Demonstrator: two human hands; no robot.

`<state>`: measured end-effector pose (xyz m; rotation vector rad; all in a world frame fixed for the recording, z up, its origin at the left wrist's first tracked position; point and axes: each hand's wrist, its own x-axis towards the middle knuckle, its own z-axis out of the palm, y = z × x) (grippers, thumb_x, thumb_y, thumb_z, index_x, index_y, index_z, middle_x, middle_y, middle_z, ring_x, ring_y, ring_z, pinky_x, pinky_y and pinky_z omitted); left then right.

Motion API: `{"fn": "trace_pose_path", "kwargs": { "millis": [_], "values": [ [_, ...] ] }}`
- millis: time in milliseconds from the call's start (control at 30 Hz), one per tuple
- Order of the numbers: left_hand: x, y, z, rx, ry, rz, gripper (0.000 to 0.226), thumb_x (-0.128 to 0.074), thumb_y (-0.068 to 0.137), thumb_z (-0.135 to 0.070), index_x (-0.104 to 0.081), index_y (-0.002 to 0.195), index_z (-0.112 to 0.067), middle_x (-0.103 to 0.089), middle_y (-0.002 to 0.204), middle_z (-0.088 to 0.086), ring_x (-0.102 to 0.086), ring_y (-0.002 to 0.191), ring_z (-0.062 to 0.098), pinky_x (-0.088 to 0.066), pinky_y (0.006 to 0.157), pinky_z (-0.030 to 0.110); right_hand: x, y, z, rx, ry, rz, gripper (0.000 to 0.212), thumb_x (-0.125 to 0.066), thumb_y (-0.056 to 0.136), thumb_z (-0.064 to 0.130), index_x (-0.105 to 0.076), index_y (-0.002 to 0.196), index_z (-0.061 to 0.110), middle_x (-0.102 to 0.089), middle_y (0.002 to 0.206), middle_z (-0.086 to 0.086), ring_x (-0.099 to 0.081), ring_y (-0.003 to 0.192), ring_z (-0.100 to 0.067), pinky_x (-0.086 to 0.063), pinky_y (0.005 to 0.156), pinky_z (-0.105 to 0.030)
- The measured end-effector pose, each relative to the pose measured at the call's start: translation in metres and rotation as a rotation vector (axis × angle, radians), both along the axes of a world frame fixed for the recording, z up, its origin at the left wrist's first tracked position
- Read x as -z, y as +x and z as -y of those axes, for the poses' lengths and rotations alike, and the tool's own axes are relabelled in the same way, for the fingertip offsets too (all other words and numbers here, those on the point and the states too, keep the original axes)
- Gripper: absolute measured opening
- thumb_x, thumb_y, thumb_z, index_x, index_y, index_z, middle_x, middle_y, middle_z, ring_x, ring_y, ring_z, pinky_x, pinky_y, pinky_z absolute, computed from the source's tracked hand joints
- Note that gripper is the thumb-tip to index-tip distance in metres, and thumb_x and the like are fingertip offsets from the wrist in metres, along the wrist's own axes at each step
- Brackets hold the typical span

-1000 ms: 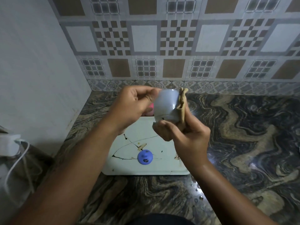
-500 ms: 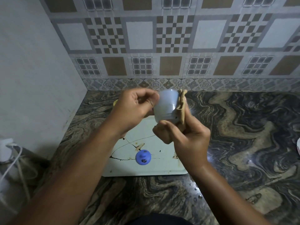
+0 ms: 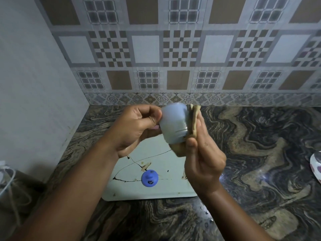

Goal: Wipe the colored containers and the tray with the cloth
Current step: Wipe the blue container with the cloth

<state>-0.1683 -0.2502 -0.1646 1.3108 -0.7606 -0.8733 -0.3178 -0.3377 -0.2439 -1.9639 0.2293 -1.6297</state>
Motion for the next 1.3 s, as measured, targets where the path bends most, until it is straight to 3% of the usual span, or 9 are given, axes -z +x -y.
{"fn": "trace_pose_path", "kwargs": {
  "millis": [267, 367, 467, 600, 800, 900, 1000, 1067, 1300],
  "values": [
    [-0.004, 0.005, -0.002, 0.014, 0.046, 0.092, 0.022, -0.065, 0.076, -0.029, -0.07, 0.086, -0.01, -0.067, 0.093, 0.009, -0.065, 0.089, 0.017, -0.058, 0.09, 0.041, -0.008, 0.001, -0.006, -0.062, 0.007, 0.049, 0.029, -0.054, 0.1, 0.006, -0.055, 0.124, -0.011, -0.052, 0.134, -0.035, -0.061, 0.127, -0.032, -0.052, 0.099, -0.03],
    [-0.003, 0.007, -0.003, 0.008, 0.047, 0.066, 0.012, -0.065, 0.074, -0.026, -0.073, 0.075, -0.018, -0.07, 0.084, 0.0, -0.067, 0.082, 0.011, -0.059, 0.086, 0.038, -0.013, 0.002, -0.006, -0.111, 0.222, 0.106, 0.031, -0.055, 0.101, 0.015, -0.057, 0.129, 0.001, -0.063, 0.132, -0.017, -0.064, 0.123, -0.024, -0.054, 0.099, -0.035],
    [-0.002, 0.014, -0.004, -0.014, 0.046, 0.025, 0.01, -0.064, 0.078, -0.019, -0.072, 0.075, -0.014, -0.069, 0.079, -0.002, -0.068, 0.078, 0.009, -0.062, 0.081, 0.035, -0.022, 0.006, -0.009, -0.132, 0.489, 0.111, 0.028, -0.056, 0.101, 0.012, -0.064, 0.126, 0.001, -0.072, 0.121, 0.001, -0.07, 0.109, -0.009, -0.055, 0.088, -0.024],
    [-0.004, 0.02, -0.008, -0.008, 0.075, 0.069, 0.009, -0.06, 0.088, -0.007, -0.067, 0.085, -0.004, -0.069, 0.077, -0.004, -0.07, 0.076, 0.008, -0.061, 0.073, 0.029, -0.031, 0.009, -0.005, -0.231, 0.707, 0.105, 0.028, -0.049, 0.104, 0.014, -0.072, 0.117, 0.007, -0.077, 0.107, 0.002, -0.07, 0.101, -0.01, -0.056, 0.083, -0.026],
    [-0.013, 0.011, -0.008, -0.175, 0.019, 0.225, 0.02, -0.07, 0.072, -0.028, -0.073, 0.087, -0.016, -0.075, 0.076, -0.008, -0.069, 0.069, 0.003, -0.055, 0.062, 0.018, -0.017, 0.007, -0.007, -0.291, 0.489, -0.123, 0.063, -0.071, 0.091, 0.043, -0.054, 0.144, 0.014, -0.062, 0.071, 0.008, -0.049, 0.058, -0.016, -0.052, 0.055, -0.033],
    [-0.017, 0.007, -0.009, -0.23, -0.036, 0.317, 0.019, -0.074, 0.07, -0.029, -0.074, 0.086, -0.019, -0.077, 0.08, -0.006, -0.07, 0.074, 0.004, -0.055, 0.065, 0.017, -0.007, 0.008, -0.003, -0.199, 0.377, -0.197, 0.084, -0.083, 0.076, 0.05, -0.05, 0.147, 0.02, -0.071, 0.084, -0.008, -0.06, 0.068, -0.018, -0.06, 0.066, -0.041],
    [-0.019, -0.001, -0.008, -0.225, -0.035, 0.425, 0.019, -0.075, 0.068, -0.028, -0.074, 0.081, -0.015, -0.074, 0.072, 0.0, -0.068, 0.062, 0.002, -0.051, 0.055, 0.011, -0.007, 0.009, -0.004, -0.069, 0.123, -0.166, 0.065, -0.086, 0.08, 0.028, -0.059, 0.135, 0.007, -0.064, 0.132, -0.022, -0.067, 0.112, -0.013, -0.061, 0.085, -0.037],
    [-0.019, -0.005, -0.006, -0.22, 0.0, 0.545, 0.024, -0.075, 0.068, -0.034, -0.075, 0.081, -0.015, -0.074, 0.077, 0.006, -0.068, 0.066, 0.002, -0.051, 0.055, 0.009, -0.007, 0.009, -0.003, 0.038, -0.063, -0.18, 0.061, -0.089, 0.077, 0.017, -0.061, 0.129, 0.001, -0.054, 0.14, -0.025, -0.061, 0.127, -0.02, -0.056, 0.096, -0.029],
    [-0.017, 0.001, -0.007, -0.139, -0.03, 0.431, 0.016, -0.067, 0.082, -0.03, -0.076, 0.094, -0.025, -0.077, 0.092, 0.002, -0.072, 0.088, 0.021, -0.061, 0.072, 0.029, -0.013, 0.003, -0.003, -0.077, 0.127, -0.031, 0.063, -0.076, 0.088, 0.032, -0.05, 0.136, 0.0, -0.054, 0.141, -0.022, -0.058, 0.131, -0.028, -0.055, 0.095, -0.034]
  ]
}}
